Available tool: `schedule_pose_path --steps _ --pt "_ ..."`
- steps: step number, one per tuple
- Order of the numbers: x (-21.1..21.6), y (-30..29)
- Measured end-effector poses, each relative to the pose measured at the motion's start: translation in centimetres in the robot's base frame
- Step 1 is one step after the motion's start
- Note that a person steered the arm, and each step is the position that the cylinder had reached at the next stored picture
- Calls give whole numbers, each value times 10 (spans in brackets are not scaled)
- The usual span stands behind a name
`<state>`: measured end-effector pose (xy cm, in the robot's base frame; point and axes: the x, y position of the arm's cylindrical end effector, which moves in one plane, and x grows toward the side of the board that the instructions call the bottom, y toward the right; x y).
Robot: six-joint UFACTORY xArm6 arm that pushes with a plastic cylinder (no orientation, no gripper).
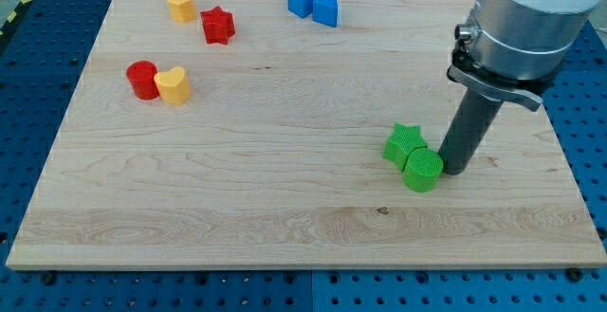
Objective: Push green star closer to yellow heart
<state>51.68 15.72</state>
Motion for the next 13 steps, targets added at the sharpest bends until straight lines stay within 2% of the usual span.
schedule_pose_path --steps 2,7,13 --pt "-28 -10" --pt "-10 -52" --pt "-10 -169"
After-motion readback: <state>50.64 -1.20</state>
